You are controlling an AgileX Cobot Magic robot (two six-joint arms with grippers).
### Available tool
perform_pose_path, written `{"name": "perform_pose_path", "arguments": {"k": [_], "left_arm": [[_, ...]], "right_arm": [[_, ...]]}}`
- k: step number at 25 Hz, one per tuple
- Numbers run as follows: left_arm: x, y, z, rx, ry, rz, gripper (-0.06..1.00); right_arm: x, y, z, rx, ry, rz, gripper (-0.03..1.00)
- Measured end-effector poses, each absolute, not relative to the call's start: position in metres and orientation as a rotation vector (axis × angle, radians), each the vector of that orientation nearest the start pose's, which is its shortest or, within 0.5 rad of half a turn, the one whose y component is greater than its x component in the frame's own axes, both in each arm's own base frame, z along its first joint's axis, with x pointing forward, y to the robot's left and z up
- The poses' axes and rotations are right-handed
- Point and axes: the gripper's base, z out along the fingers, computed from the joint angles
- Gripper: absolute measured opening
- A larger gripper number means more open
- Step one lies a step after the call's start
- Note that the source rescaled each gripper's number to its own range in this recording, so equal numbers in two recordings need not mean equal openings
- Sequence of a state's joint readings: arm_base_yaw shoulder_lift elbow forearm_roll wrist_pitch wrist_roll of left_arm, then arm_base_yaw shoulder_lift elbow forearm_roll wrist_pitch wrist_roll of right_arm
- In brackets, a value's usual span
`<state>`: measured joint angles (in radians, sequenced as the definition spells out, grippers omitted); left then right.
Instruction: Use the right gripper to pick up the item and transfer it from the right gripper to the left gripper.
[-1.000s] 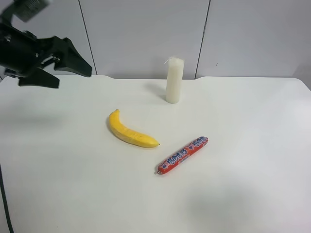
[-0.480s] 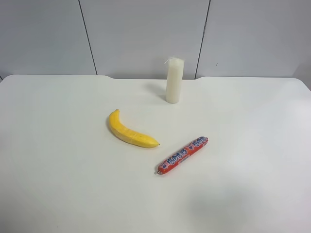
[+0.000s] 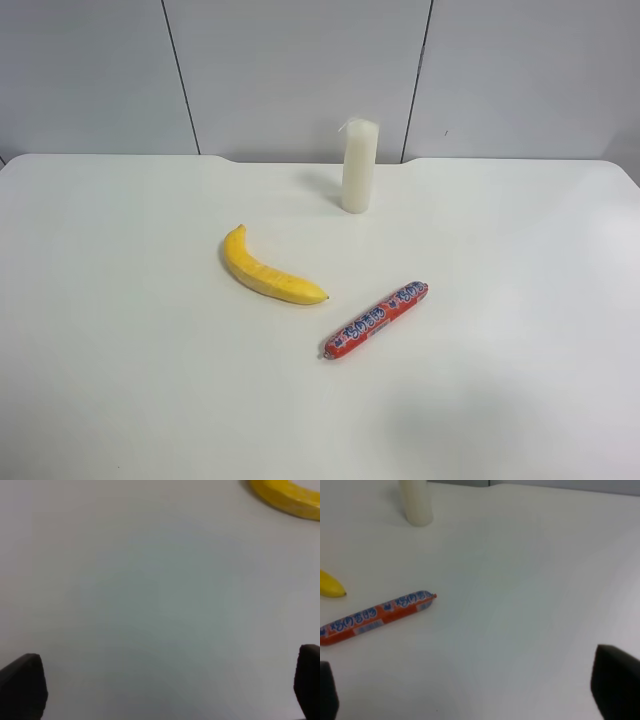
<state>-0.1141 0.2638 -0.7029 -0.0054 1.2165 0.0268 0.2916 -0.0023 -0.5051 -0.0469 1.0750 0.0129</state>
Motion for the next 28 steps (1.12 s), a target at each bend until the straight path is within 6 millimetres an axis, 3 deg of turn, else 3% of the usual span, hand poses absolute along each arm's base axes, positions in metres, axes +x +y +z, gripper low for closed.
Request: {"name": "perform_pose_path", "arguments": {"k": [5, 9, 14, 28], "left_arm": [[-0.015, 0.006, 0.311, 0.141, 2.128, 0.003, 1.0], [-0.025, 0.007, 0.3, 0.135, 2.071, 0.005, 1.0], [-0.017, 0.005, 0.283, 0.141, 2.098, -0.009, 1.0], [-0.006, 0.002, 0.28, 0.141, 2.022, -0.04, 1.0]], "right_arm": [[-0.005, -0.005, 0.278, -0.282, 2.033, 0.133, 1.0], [-0.005, -0.005, 0.278, -0.282, 2.033, 0.133, 1.0], [-0.005, -0.005, 0.278, -0.282, 2.033, 0.133, 1.0], [-0.005, -0.005, 0.278, -0.282, 2.033, 0.133, 1.0]]}}
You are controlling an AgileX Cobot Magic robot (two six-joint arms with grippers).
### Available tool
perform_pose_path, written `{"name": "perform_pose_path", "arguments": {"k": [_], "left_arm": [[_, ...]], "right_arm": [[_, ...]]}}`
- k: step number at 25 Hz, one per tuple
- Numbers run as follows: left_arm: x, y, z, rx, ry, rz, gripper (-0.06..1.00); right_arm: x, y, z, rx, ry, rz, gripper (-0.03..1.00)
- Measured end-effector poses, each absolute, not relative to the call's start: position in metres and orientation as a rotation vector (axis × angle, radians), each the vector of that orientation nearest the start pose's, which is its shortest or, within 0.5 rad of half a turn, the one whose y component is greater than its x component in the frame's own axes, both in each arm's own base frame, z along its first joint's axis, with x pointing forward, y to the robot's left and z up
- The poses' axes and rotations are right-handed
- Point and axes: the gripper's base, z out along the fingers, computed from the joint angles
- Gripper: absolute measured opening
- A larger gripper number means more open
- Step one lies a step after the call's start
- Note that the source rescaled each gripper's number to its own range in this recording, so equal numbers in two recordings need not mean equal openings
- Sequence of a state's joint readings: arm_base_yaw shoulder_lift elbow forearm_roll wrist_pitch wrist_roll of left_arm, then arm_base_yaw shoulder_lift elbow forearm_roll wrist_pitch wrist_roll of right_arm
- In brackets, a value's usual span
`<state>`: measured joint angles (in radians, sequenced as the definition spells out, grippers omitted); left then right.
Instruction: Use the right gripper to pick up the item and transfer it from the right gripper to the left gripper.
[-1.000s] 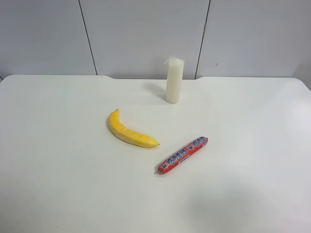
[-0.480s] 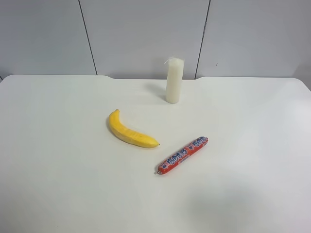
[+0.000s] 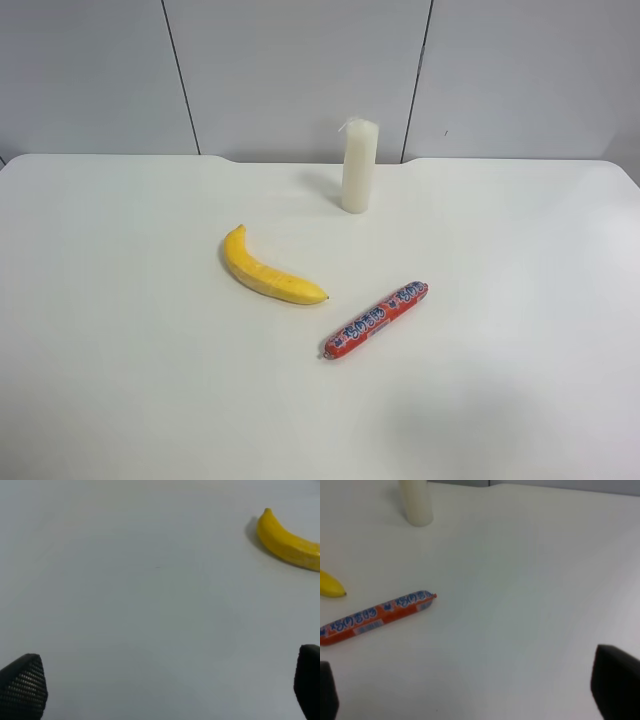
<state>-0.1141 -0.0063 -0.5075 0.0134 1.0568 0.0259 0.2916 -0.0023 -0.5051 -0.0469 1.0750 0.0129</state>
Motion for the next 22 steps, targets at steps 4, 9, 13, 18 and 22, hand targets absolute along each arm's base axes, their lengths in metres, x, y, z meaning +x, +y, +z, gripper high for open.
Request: {"name": "perform_pose_path", "arguments": {"k": [4, 9, 13, 18, 22], "left_arm": [[-0.0064, 0.0018, 0.2796, 0.137, 2.022, -0.036, 1.0], [-0.0065, 0.0013, 0.2796, 0.07, 2.025, 0.006, 1.0], [-0.0066, 0.0011, 0.2796, 0.048, 2.026, 0.019, 1.0], [-0.0066, 0.0011, 0.2796, 0.048, 2.026, 0.019, 1.0], [-0.0066, 0.0011, 0.2796, 0.048, 2.026, 0.019, 1.0]], "right_arm": [[-0.0051, -0.0054, 0.2776, -0.28, 2.034, 0.132, 1.0], [-0.0054, -0.0052, 0.2776, -0.235, 2.038, 0.105, 1.0], [-0.0059, -0.0046, 0.2776, -0.119, 2.047, 0.034, 1.0], [-0.0063, -0.0041, 0.2776, -0.035, 2.05, -0.017, 1.0], [-0.0063, -0.0041, 0.2776, -0.035, 2.05, -0.017, 1.0]]}}
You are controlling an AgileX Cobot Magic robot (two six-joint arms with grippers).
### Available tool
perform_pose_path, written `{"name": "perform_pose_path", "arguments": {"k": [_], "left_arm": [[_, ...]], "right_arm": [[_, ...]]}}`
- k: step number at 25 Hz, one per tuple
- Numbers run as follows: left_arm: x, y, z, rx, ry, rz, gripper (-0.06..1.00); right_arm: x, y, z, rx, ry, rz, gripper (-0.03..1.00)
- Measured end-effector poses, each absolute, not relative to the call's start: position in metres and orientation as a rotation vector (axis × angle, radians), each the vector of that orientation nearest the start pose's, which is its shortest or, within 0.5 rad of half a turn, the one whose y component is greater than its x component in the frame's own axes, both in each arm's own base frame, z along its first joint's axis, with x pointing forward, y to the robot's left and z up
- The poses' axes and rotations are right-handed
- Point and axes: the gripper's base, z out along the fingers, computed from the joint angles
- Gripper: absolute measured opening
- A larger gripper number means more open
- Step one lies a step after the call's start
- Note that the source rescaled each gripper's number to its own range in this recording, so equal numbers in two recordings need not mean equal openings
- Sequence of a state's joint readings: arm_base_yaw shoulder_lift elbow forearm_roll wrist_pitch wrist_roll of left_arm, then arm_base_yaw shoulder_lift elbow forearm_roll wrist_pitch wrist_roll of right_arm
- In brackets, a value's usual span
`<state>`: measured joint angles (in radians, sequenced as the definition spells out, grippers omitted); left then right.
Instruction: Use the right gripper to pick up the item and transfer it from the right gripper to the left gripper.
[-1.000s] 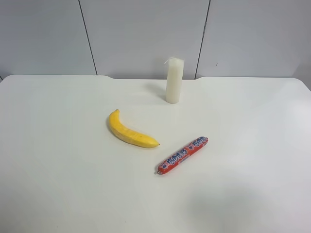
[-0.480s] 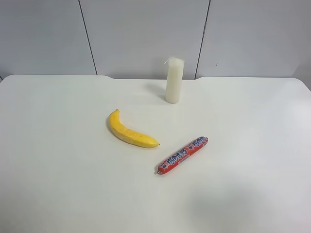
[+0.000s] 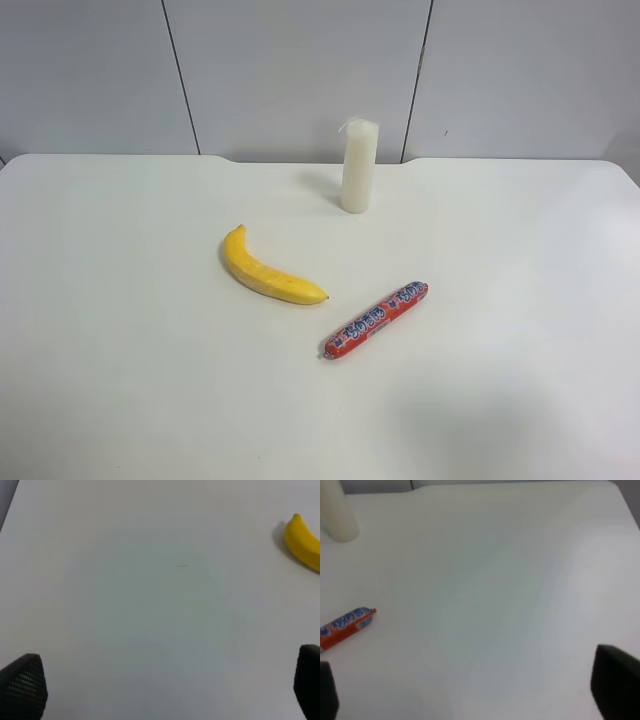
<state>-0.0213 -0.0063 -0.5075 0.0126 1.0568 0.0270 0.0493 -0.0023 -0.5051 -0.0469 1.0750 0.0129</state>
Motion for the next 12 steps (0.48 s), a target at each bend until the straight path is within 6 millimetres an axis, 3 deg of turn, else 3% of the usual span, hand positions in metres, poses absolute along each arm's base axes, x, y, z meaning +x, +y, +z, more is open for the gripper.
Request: {"name": "perform_pose_path", "arguments": {"k": [12], "left_arm": [[-0.0066, 0.0011, 0.2796, 0.048, 2.026, 0.019, 1.0]], "right_arm": [[-0.0063, -0.0041, 0.2776, -0.035, 2.05, -0.017, 1.0]]}}
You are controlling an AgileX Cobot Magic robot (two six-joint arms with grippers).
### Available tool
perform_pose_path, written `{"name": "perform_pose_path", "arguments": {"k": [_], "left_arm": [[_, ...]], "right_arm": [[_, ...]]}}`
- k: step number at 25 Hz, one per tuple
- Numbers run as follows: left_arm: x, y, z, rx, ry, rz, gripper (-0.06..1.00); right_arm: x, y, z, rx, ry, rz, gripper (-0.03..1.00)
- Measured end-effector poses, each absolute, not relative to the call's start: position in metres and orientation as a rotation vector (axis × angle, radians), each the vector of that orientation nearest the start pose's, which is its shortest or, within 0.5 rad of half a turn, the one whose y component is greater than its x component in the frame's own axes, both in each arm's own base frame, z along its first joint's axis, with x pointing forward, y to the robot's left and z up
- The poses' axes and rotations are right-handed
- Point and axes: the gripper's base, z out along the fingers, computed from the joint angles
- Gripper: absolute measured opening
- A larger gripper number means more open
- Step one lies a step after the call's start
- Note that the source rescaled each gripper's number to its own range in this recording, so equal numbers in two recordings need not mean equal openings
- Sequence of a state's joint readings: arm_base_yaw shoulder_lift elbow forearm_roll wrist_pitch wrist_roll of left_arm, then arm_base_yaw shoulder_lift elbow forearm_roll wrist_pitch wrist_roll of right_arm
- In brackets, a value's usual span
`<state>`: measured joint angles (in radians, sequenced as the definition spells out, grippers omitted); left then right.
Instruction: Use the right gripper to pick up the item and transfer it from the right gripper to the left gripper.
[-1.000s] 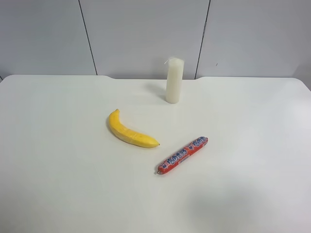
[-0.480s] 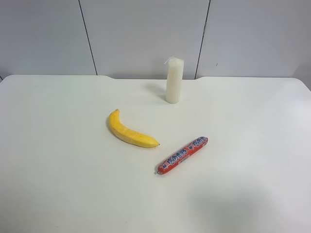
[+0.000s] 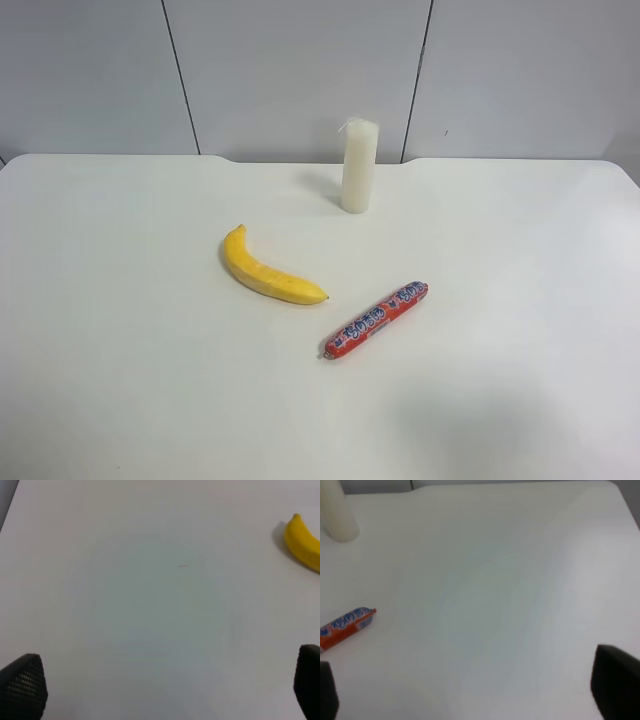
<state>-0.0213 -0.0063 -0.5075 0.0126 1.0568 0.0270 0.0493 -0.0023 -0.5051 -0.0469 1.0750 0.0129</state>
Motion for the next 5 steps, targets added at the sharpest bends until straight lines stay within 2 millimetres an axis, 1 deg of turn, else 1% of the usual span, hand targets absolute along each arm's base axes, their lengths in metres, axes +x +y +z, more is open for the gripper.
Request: {"name": "perform_pose_path", "arguments": {"k": [5], "left_arm": [[-0.0066, 0.0011, 0.2796, 0.048, 2.026, 0.019, 1.0]], "right_arm": [[-0.0063, -0.0041, 0.2776, -0.035, 2.05, -0.017, 1.0]]}}
